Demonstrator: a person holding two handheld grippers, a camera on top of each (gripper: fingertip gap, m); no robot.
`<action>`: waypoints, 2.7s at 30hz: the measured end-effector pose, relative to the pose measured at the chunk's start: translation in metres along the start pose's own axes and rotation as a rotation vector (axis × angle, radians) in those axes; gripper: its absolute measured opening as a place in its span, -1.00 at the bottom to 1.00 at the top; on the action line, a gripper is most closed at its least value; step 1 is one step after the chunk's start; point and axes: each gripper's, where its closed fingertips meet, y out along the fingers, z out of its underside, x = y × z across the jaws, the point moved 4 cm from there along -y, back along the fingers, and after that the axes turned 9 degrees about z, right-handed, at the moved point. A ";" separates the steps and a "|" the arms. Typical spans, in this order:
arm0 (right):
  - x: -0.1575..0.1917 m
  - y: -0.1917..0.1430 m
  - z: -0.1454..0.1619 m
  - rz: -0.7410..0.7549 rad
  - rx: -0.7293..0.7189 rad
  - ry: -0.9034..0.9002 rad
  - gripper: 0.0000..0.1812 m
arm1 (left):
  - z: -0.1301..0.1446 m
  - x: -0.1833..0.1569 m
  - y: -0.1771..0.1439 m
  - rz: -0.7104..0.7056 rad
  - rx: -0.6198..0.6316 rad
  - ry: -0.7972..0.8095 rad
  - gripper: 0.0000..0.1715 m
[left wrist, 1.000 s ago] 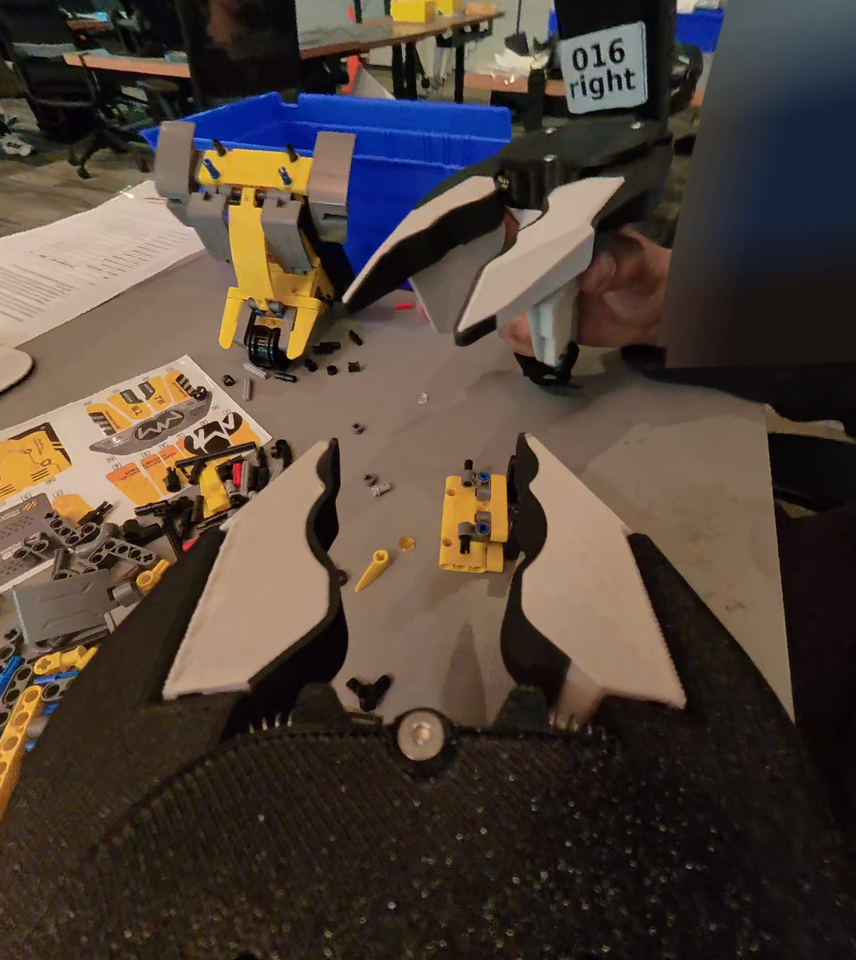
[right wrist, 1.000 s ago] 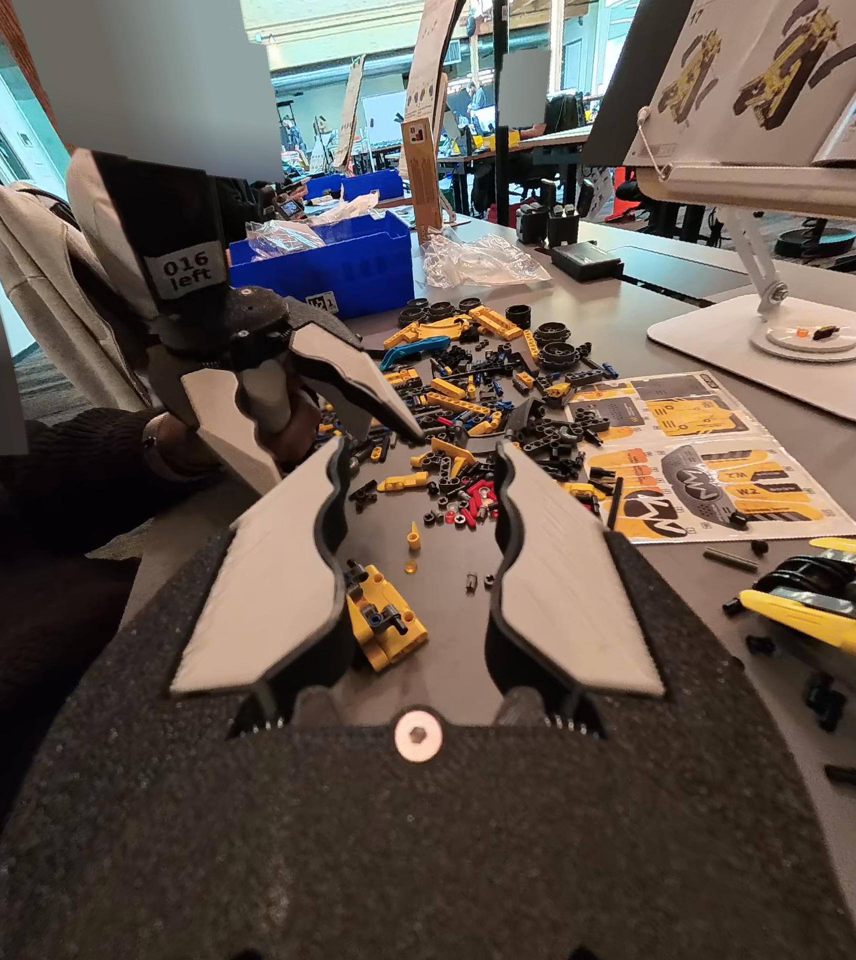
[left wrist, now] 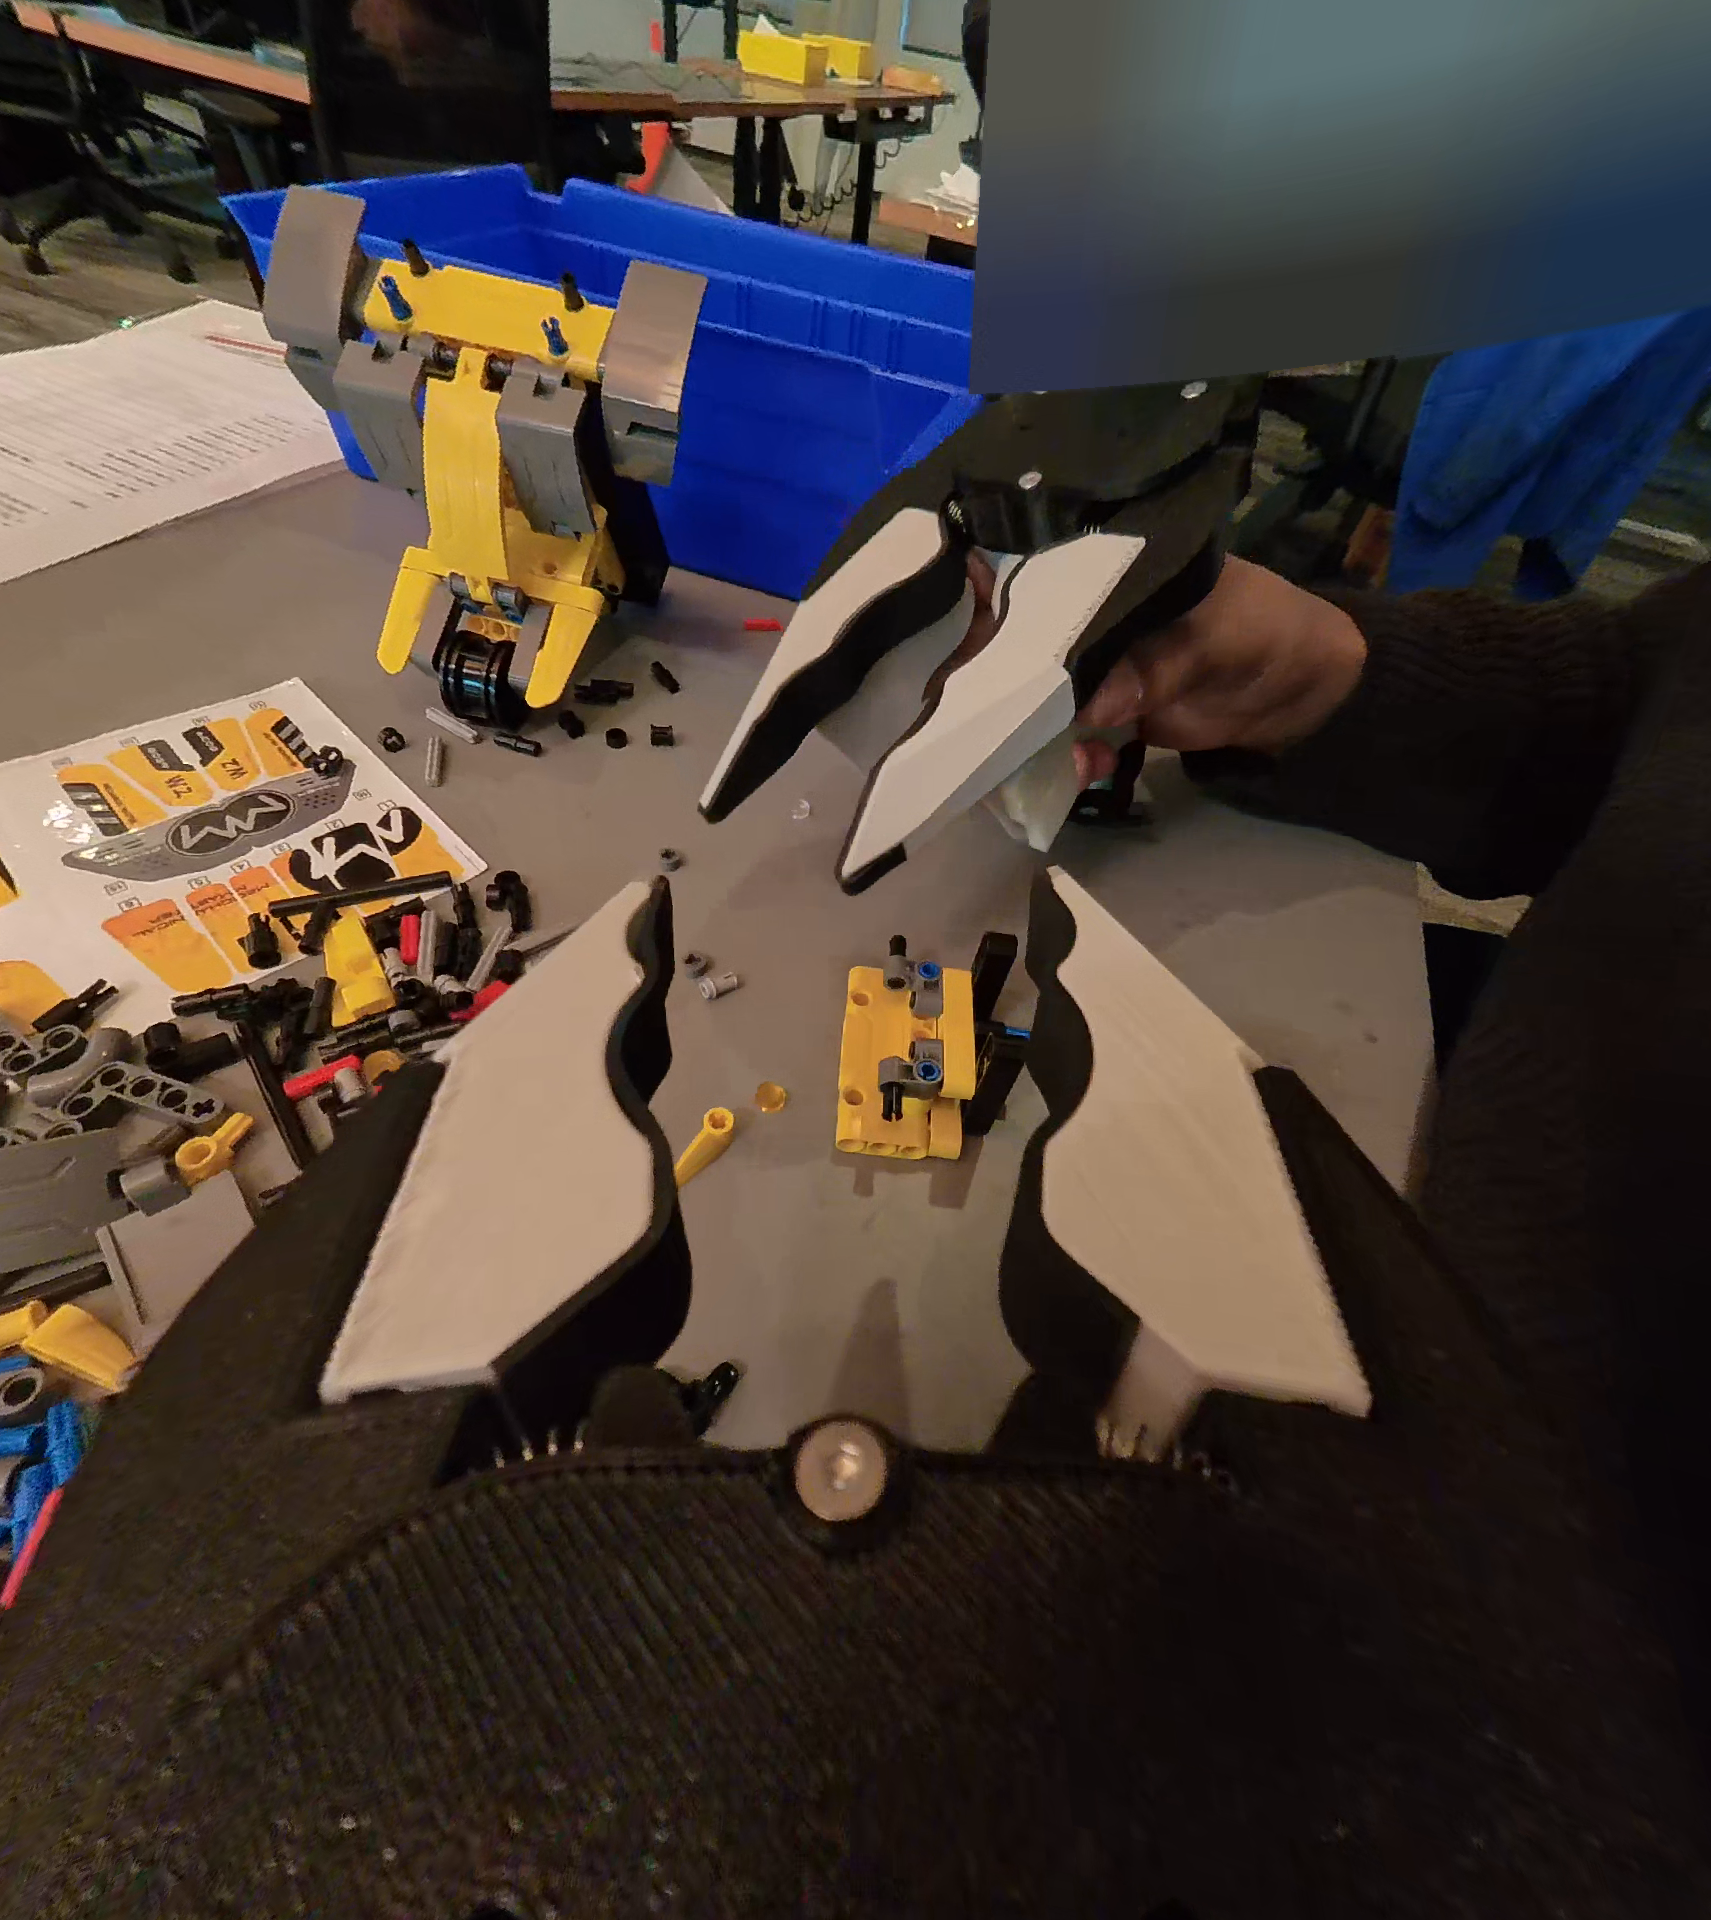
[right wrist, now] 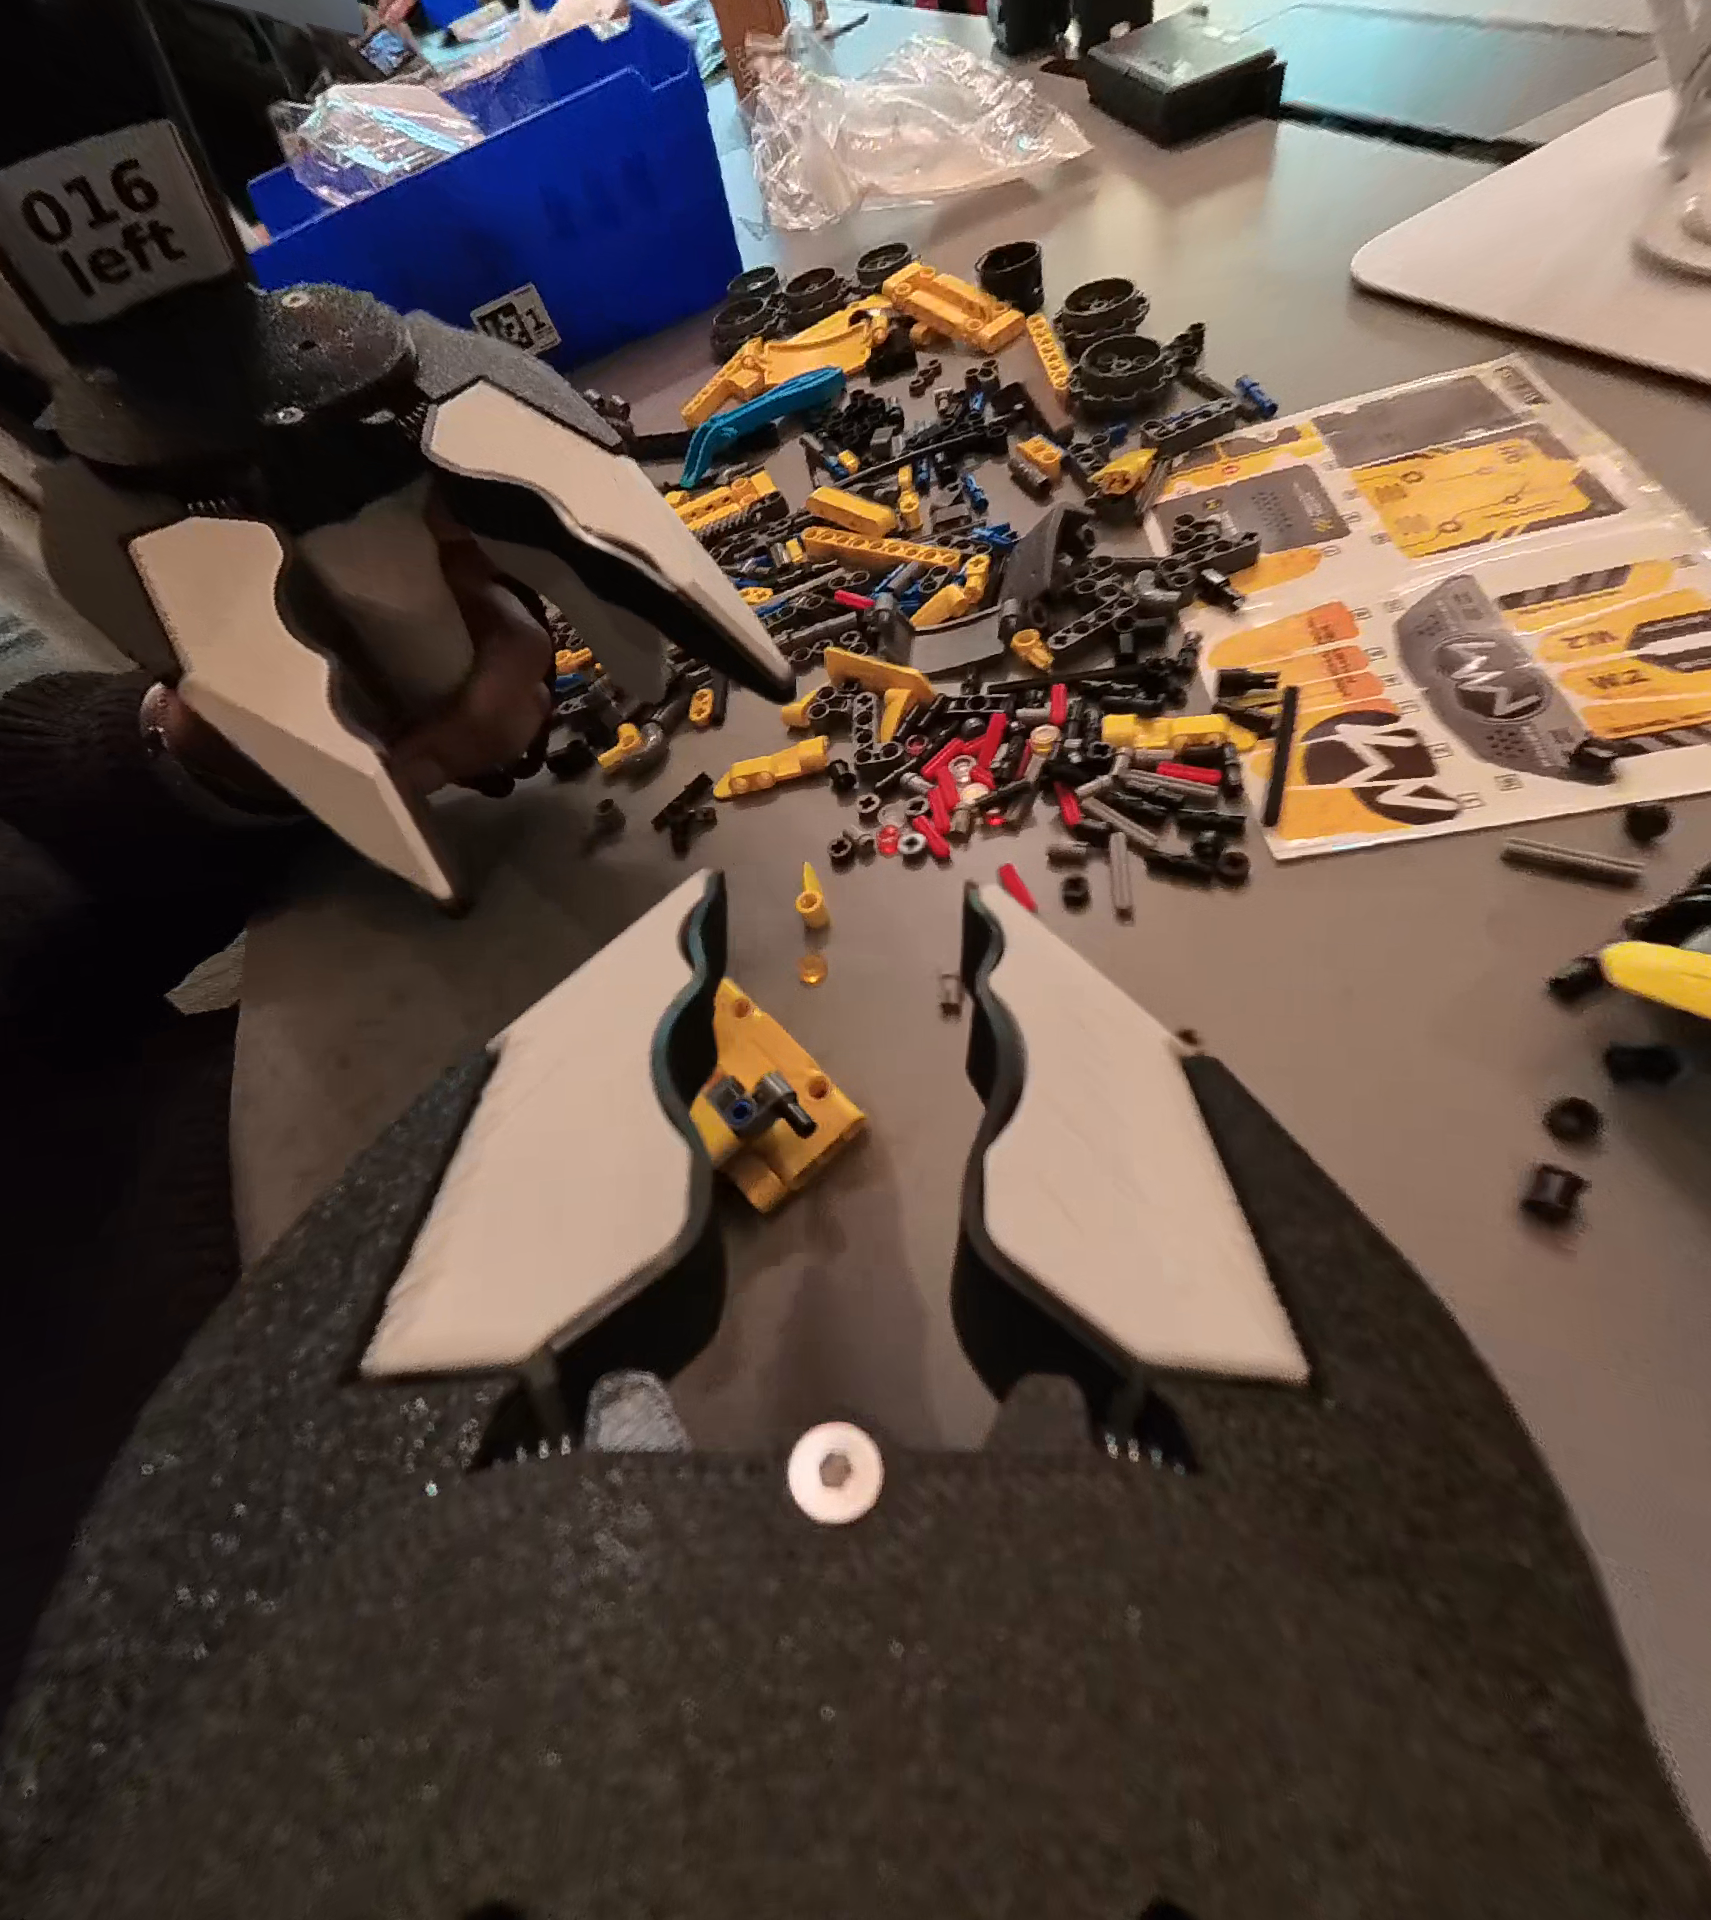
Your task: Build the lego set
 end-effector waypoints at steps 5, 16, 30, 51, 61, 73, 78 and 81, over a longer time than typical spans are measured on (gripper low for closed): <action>0.016 0.013 0.012 -0.078 0.088 0.004 -0.47 | 0.002 -0.002 0.003 0.020 0.016 -0.005 -0.21; 0.020 0.013 0.012 -0.064 0.080 -0.025 -0.43 | 0.003 -0.003 0.004 0.045 0.023 -0.024 -0.21; 0.022 0.014 0.013 -0.061 0.090 -0.049 -0.42 | 0.000 -0.004 0.001 0.083 -0.020 -0.070 -0.21; 0.014 0.014 0.010 -0.024 0.071 -0.001 -0.25 | 0.003 -0.004 0.004 0.077 0.007 -0.062 -0.21; 0.014 0.014 0.009 -0.037 0.060 0.017 -0.26 | 0.004 -0.004 0.004 0.077 0.012 -0.060 -0.21; 0.016 0.014 0.009 -0.048 0.058 0.014 -0.26 | 0.005 -0.004 0.005 0.078 0.018 -0.064 -0.20; 0.016 0.014 0.009 -0.050 0.057 0.016 -0.26 | 0.005 -0.005 0.006 0.088 0.014 -0.073 -0.19; 0.016 0.014 0.009 -0.051 0.057 0.018 -0.26 | 0.005 -0.005 0.006 0.088 0.013 -0.074 -0.19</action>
